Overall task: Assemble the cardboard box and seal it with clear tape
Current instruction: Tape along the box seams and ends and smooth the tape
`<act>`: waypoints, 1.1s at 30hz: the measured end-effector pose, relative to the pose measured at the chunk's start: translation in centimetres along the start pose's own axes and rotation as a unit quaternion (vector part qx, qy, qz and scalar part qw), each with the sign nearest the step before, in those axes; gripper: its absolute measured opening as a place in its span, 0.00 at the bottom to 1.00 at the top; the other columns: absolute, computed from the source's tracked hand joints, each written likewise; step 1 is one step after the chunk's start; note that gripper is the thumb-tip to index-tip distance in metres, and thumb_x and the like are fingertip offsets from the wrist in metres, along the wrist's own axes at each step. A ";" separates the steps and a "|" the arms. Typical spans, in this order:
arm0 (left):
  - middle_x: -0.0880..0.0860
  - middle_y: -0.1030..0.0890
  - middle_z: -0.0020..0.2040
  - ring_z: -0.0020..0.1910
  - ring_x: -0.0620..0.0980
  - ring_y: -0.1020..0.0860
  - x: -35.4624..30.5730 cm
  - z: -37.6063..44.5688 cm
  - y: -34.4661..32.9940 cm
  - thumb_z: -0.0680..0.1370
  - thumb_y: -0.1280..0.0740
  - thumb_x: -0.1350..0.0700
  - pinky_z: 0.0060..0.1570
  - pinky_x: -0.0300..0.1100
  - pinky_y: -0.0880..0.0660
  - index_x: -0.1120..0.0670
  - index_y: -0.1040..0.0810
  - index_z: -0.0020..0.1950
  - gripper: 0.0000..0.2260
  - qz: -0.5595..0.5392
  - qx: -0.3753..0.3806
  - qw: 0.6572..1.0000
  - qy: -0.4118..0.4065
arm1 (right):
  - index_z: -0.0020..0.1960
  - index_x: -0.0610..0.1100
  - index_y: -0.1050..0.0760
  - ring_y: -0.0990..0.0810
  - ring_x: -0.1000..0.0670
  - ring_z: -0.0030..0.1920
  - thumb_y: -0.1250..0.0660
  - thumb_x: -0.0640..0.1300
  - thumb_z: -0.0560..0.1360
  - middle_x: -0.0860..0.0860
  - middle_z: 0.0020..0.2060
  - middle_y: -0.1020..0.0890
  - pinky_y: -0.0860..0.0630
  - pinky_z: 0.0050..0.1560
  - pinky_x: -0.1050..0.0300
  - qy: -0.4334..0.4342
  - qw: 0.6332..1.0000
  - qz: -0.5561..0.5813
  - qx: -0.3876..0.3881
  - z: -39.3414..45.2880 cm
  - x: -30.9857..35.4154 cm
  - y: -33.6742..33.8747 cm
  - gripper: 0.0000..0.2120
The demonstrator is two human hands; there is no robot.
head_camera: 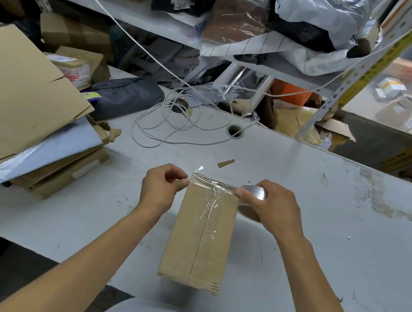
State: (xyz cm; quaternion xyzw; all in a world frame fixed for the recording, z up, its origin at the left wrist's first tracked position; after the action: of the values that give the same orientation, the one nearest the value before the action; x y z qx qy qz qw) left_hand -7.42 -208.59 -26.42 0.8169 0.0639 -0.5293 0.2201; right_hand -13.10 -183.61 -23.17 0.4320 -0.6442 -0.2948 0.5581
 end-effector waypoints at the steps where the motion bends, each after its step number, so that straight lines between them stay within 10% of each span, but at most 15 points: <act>1: 0.49 0.16 0.41 0.43 0.47 0.19 -0.8 -0.6 0.2 0.75 0.28 0.62 0.44 0.35 0.25 0.54 0.17 0.44 0.04 0.017 -0.030 0.999 -0.027 | 0.44 0.46 0.22 0.22 0.48 0.41 0.38 0.74 0.68 0.52 0.38 0.20 0.22 0.42 0.46 -0.001 1.000 0.002 0.002 0.0 0.0 -0.1 0.30; 12: 0.43 0.23 0.65 0.63 0.40 0.25 -1.9 -4.2 -1.8 0.74 0.27 0.57 0.56 0.25 0.33 0.50 0.30 0.73 0.28 0.046 0.044 0.996 -0.067 | 0.42 0.48 0.22 0.22 0.51 0.41 0.37 0.76 0.65 0.53 0.38 0.20 0.23 0.41 0.48 -0.006 0.997 0.070 0.009 -0.2 -0.7 -0.6 0.31; 18: 0.41 0.20 0.56 0.54 0.34 0.23 -2.1 -3.3 -0.5 0.76 0.30 0.60 0.57 0.32 0.29 0.50 0.25 0.69 0.21 0.071 0.054 0.991 -0.097 | 0.47 0.51 0.21 0.20 0.46 0.48 0.34 0.50 0.74 0.51 0.45 0.19 0.25 0.44 0.54 -0.041 0.975 0.209 0.061 -1.0 -2.1 -0.4 0.05; 33: 0.44 0.16 0.57 0.57 0.46 0.19 -1.0 -2.8 0.8 0.78 0.32 0.56 0.62 0.51 0.24 0.46 0.22 0.66 0.16 0.113 0.070 0.985 -0.106 | 0.47 0.47 0.18 0.18 0.51 0.44 0.28 0.48 0.73 0.51 0.42 0.16 0.23 0.43 0.58 -0.014 0.963 0.261 0.068 -1.7 -1.1 -3.5 0.06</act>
State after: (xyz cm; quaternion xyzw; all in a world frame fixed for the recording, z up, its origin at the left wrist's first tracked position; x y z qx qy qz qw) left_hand -5.28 -208.02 -24.32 0.7714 -0.0892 -0.5879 0.2265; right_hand -10.63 -184.05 -26.39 0.2818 -0.7607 -0.1002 0.5761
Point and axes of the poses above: each hand's wrist, its own z-axis towards the middle knuckle, its own y-axis out of the back of the hand, x = y × z, the point moved 5 cm from there along z, towards the middle knuckle
